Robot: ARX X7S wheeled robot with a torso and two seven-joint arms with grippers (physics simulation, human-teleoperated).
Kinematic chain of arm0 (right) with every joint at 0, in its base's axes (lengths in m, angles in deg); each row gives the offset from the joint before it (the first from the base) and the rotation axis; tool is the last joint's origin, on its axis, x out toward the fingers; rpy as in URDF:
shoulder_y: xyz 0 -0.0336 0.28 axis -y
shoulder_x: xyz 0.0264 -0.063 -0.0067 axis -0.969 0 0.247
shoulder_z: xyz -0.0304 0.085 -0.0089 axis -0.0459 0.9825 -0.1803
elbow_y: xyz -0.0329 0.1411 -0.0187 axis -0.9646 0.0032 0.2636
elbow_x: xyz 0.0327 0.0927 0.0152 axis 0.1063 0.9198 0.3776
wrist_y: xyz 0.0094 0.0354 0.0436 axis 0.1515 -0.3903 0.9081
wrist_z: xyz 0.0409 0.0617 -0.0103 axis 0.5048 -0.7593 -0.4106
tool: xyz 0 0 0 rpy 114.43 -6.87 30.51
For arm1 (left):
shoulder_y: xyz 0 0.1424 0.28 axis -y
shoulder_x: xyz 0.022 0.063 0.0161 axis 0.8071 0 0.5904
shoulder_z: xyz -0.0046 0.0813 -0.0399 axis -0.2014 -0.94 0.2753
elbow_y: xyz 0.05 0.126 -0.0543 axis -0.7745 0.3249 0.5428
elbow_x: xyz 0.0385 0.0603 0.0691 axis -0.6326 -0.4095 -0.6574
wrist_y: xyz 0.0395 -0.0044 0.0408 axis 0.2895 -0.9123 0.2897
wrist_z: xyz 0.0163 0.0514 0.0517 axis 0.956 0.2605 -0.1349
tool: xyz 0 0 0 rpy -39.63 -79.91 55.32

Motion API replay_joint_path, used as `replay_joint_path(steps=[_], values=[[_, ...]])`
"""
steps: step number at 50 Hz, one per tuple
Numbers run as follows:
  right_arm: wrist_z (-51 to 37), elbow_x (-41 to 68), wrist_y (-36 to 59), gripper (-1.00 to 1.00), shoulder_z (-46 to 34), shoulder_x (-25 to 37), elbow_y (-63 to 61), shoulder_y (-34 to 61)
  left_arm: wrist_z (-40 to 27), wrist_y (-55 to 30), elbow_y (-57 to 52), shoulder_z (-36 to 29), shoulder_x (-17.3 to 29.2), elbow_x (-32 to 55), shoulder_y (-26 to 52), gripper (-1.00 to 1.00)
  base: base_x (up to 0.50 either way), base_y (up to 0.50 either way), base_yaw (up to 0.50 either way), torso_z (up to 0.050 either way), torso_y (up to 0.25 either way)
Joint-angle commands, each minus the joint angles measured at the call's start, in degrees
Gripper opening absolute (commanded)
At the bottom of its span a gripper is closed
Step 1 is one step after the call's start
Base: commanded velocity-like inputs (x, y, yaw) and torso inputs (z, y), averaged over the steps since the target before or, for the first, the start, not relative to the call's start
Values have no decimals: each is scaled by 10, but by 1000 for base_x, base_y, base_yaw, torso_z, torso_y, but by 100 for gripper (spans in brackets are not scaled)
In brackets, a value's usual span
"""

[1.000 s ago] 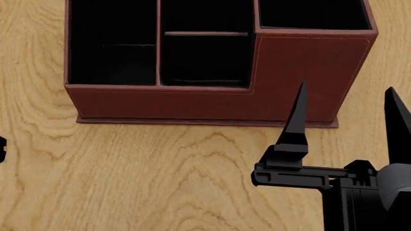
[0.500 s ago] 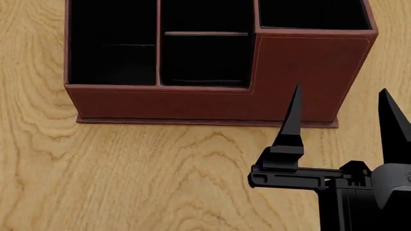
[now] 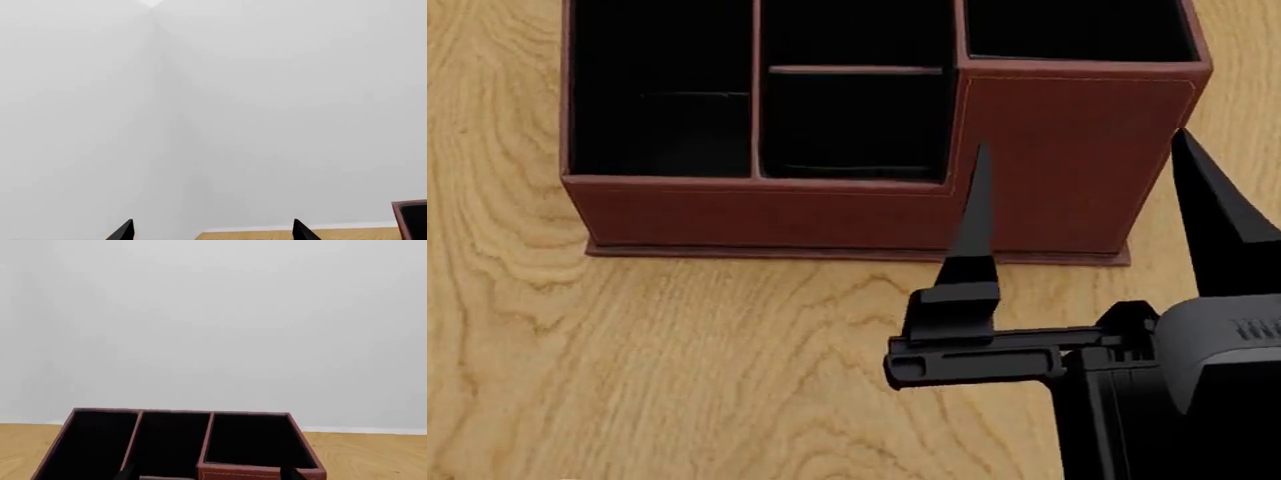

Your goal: Pick up the white mug and place it to the right of the caddy.

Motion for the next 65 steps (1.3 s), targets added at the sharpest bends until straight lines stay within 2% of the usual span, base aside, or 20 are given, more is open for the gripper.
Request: replay_joint_path(steps=[1,5,8,18,35,65], values=[[-157,249,129,100,-2,58,-44,124,-7,8,-2,15,3,11,-13,100,0,0,0,0,0],[-241,404,165,100,-16,62,-16,185,-10,4,-6,20,7,16,-13,100,0,0,0,0,0],[-275,463,177,100,-42,62,0,211,-12,7,-6,22,9,19,-15,100,0,0,0,0,0],[-319,547,193,100,-107,45,38,250,-23,8,-6,24,18,27,-17,100,0,0,0,0,0],[-375,626,202,100,-201,18,97,268,-36,15,3,13,25,29,-21,100,0,0,0,0,0],[-426,690,206,100,-286,31,108,247,-64,-3,-4,-19,47,41,-1,100,0,0,0,0,0]])
